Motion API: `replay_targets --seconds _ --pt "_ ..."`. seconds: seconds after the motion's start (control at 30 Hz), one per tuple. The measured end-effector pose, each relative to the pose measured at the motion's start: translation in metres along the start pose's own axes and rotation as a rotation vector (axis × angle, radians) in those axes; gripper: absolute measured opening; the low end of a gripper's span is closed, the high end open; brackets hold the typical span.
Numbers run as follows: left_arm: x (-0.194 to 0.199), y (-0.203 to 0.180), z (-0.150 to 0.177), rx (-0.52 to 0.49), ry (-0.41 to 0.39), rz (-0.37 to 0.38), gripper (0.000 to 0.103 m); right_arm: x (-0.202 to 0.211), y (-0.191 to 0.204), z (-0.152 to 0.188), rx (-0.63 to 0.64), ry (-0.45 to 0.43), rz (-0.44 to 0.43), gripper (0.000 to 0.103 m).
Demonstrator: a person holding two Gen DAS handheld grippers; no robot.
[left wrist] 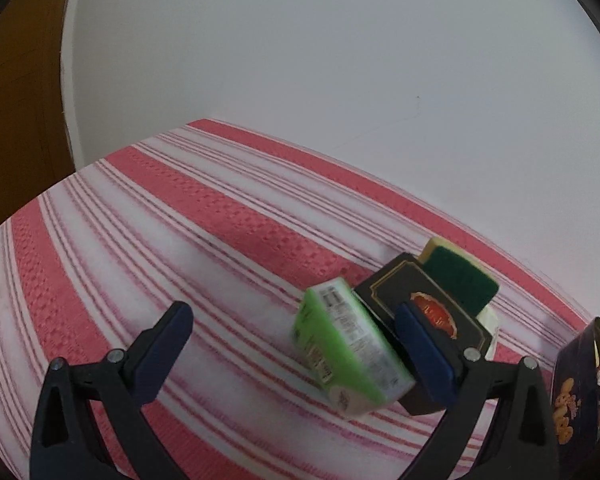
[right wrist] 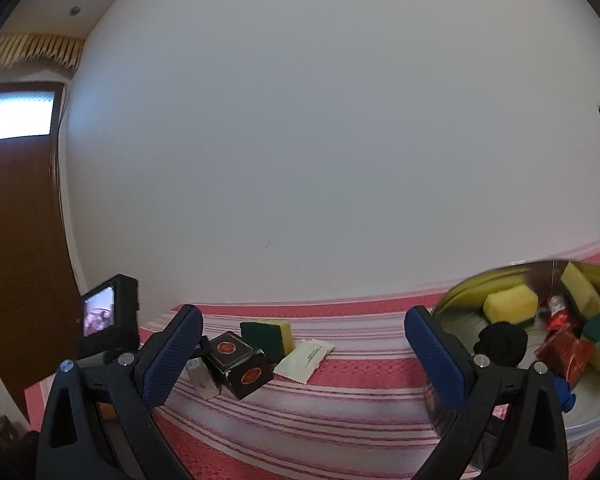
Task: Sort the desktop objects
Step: 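Withdraw both tools from the tin toward the remaining items, then grasp the green tissue pack with left tool while right tool grasps white sachet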
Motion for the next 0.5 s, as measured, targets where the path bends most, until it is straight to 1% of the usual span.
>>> replay_targets --seconds 0.07,0.17,0.23,0.27,0.33,0.37,0.4,0.43,0.5 --pt "-0.003 0.000 0.000 0.002 0.009 -0.001 0.103 -0.001 -0.003 0.001 -0.028 0.006 -0.008 0.102" --pt "-0.007 0.014 0.002 0.038 0.039 0.011 0.103 -0.004 -0.007 0.004 -0.060 0.010 -0.021 0.102" --pt "-0.012 0.025 0.005 0.036 0.068 -0.024 0.103 -0.004 -0.007 0.004 -0.062 0.008 -0.024 0.102" --pt "-0.014 0.031 0.006 0.048 0.082 -0.029 0.103 -0.004 -0.006 0.004 -0.059 0.005 -0.026 0.102" --pt "-0.024 0.039 0.010 0.059 0.138 -0.063 0.102 -0.002 -0.002 0.004 -0.047 0.004 -0.031 0.102" --pt "-0.029 0.041 0.010 0.071 0.160 -0.054 0.103 -0.001 0.000 0.003 -0.043 0.004 -0.033 0.102" --pt "-0.029 0.042 0.010 0.077 0.155 -0.045 0.102 -0.002 0.002 0.003 -0.036 0.003 -0.036 0.102" --pt "-0.028 0.039 0.010 0.066 0.154 -0.049 0.102 -0.001 0.003 0.002 -0.033 0.003 -0.039 0.102" --pt "-0.029 0.032 0.012 0.034 0.161 -0.029 0.102 0.000 0.005 0.001 -0.032 0.003 -0.040 0.102"
Point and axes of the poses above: each gripper's, at about its wrist camera, not at the fingertips, and x roughly against the way its jaws point, y to its left, z to its underside, the point moved 4 cm from there along -x, roughly the way its jaws point, and after that the axes turned 14 degrees about -z, right-handed, at the moved point
